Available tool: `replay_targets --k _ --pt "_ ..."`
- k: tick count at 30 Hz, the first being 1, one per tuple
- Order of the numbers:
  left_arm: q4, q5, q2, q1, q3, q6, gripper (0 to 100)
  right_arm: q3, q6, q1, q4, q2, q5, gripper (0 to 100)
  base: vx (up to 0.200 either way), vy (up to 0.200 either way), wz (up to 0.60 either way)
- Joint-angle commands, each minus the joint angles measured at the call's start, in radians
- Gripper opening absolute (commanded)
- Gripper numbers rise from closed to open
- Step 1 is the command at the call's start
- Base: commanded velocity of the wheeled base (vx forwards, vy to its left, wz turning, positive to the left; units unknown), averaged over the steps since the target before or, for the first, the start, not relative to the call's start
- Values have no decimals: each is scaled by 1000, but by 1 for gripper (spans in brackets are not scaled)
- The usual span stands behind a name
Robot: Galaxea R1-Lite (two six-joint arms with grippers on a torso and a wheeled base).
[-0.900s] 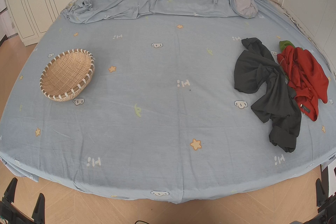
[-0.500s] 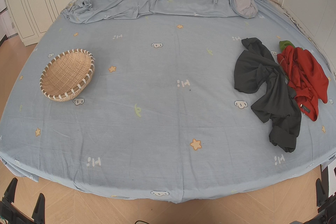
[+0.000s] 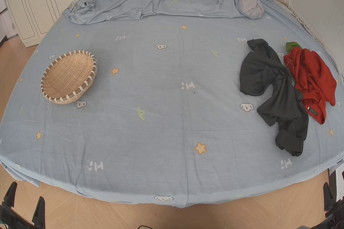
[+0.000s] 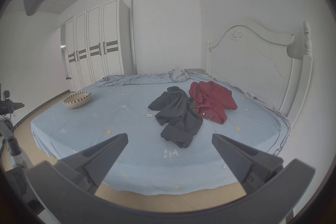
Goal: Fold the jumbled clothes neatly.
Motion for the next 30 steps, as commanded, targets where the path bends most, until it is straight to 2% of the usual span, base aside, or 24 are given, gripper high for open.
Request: replay_targets --k 1,7,30 --pt "0 0 -17 0 18 -1 100 18 1 0 0 -15 1 100 200 0 0" --pt "0 0 -17 0 18 -1 100 18 1 0 0 -15 -1 100 200 0 0" --pt "0 0 -17 0 18 0 100 18 2 0 0 -15 -8 100 0 0 0"
